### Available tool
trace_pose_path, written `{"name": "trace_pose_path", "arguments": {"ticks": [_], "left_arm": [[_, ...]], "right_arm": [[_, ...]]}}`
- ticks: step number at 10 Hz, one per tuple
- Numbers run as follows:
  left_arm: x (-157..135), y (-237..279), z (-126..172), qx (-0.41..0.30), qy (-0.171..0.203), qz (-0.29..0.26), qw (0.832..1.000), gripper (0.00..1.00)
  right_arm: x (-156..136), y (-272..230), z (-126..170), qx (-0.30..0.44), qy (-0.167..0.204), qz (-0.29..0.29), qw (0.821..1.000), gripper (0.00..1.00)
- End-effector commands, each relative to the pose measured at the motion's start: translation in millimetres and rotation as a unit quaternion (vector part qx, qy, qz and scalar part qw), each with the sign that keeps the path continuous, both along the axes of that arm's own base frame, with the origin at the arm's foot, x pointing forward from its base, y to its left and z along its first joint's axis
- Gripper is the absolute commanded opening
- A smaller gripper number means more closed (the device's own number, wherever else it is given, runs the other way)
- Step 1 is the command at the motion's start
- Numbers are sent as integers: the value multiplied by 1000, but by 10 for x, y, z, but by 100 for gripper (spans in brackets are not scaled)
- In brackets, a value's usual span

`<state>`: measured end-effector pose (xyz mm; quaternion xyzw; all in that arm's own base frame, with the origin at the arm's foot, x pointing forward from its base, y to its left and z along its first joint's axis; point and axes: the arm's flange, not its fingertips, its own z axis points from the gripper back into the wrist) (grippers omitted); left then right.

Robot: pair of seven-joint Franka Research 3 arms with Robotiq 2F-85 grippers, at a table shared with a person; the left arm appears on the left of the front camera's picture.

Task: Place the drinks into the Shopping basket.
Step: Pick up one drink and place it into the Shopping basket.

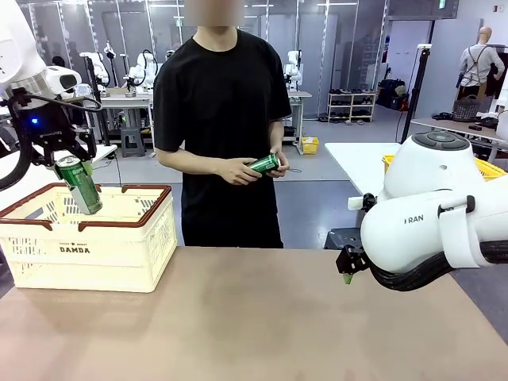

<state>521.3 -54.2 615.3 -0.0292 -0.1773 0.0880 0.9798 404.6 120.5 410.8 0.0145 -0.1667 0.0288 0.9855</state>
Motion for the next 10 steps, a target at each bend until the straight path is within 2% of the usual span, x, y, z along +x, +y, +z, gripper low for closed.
{"name": "trace_pose_path", "arguments": {"ticks": [1,3,6,9,10], "left_arm": [[-12,17,25,0,-3,1,1000,58],[3,1,-6,0,1,0,1000,58],[363,67,-54,1,19,-35,999,58],[619,76,-143,15,20,-51,998,58],[659,73,-187,14,38,-61,997,58]], "right_arm": [[-4,-11,-19,-3,-4,3,1000,100],[-4,-11,-19,-3,-4,3,1000,100],[-4,-11,-19,-3,-4,3,1000,100],[-4,-11,-19,-3,-4,3,1000,100],[-4,-11,-19,-3,-4,3,1000,100]]}}
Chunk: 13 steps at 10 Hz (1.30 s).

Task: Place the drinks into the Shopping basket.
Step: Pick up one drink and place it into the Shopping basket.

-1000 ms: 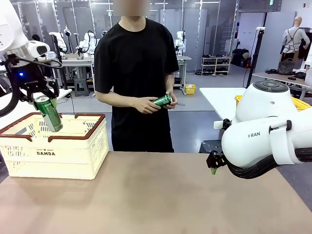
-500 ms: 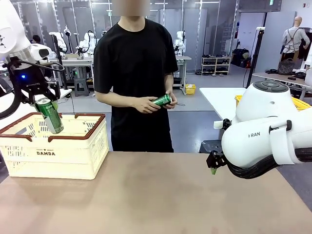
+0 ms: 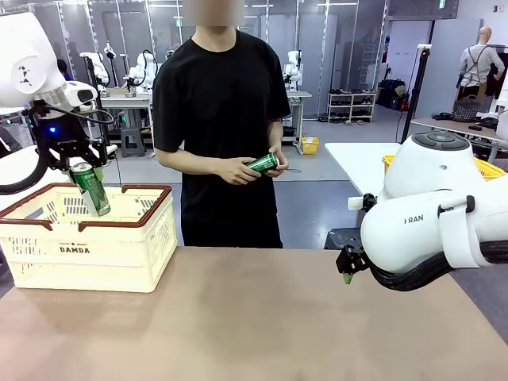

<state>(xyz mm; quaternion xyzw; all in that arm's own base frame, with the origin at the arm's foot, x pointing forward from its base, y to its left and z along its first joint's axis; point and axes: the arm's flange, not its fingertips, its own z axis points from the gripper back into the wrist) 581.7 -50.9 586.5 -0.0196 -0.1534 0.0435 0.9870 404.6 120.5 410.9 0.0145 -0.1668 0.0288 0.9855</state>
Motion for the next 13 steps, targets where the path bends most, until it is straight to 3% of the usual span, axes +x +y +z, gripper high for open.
{"name": "trace_pose_path", "arguments": {"ticks": [1,7,13], "left_arm": [[115,43,-12,7,37,-28,999,58],[533,284,-772,-31,77,-11,996,58],[830,202,-1279,7,96,-17,995,58]], "right_arm": [[-4,-11,-20,-3,-4,3,1000,100],[-4,-11,-20,-3,-4,3,1000,100],[-4,-11,-20,-3,-4,3,1000,100]]}}
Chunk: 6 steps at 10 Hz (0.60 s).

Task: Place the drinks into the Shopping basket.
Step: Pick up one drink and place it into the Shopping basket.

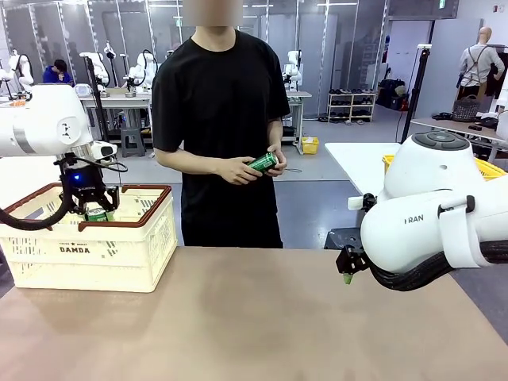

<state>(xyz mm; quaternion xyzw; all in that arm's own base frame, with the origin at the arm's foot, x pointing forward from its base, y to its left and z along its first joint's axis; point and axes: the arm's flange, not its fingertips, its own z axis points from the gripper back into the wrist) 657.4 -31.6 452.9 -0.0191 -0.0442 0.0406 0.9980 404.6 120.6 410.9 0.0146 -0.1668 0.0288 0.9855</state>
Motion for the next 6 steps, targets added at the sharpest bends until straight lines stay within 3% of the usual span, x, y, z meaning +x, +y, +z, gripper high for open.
{"name": "trace_pose_path", "arguments": {"ticks": [1,6], "left_arm": [[96,11,-23,13,-23,-16,1000,58],[114,29,-353,2,-30,-26,999,58]], "right_arm": [[-4,-11,-20,-3,-4,3,1000,100],[-4,-11,-20,-3,-4,3,1000,100]]}}
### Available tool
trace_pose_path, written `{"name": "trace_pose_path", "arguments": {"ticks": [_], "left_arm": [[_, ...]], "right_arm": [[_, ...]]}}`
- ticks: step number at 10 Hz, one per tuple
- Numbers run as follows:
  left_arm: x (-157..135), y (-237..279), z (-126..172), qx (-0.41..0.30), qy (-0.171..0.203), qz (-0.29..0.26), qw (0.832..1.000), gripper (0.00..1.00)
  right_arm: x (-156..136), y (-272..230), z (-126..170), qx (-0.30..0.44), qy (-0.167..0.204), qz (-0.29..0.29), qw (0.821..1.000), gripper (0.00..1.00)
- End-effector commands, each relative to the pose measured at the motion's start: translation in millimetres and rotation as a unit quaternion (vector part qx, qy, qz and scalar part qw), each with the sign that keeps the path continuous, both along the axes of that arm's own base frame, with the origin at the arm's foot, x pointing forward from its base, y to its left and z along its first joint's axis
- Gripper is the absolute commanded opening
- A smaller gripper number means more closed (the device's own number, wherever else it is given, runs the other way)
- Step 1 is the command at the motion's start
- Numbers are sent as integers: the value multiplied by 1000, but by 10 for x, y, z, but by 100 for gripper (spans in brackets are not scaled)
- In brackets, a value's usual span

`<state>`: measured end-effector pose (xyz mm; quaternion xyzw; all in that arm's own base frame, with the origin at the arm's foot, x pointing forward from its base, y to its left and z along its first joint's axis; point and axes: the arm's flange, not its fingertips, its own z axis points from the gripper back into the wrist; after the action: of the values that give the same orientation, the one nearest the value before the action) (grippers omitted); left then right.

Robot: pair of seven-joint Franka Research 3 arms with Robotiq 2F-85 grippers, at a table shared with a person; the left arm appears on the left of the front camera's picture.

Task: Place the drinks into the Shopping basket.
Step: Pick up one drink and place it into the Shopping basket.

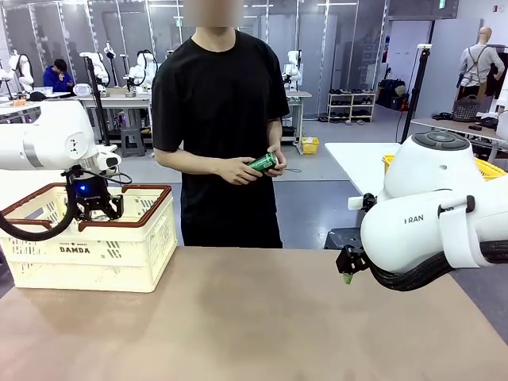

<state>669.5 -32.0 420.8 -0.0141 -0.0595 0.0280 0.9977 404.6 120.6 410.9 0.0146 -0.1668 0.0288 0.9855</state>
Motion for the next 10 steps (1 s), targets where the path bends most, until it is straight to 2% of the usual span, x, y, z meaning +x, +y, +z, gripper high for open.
{"name": "trace_pose_path", "arguments": {"ticks": [1,6,7,10], "left_arm": [[0,30,-85,4,-14,-16,1000,58],[10,45,-236,13,17,-21,1000,58],[-4,48,-228,1,20,-19,1000,65],[-58,34,-169,-6,19,-20,1000,97]], "right_arm": [[-4,-11,-20,-3,-4,3,1000,100],[-4,-11,-20,-3,-4,3,1000,100],[-4,-11,-20,-3,-4,3,1000,100],[-4,-11,-20,-3,-4,3,1000,100]]}}
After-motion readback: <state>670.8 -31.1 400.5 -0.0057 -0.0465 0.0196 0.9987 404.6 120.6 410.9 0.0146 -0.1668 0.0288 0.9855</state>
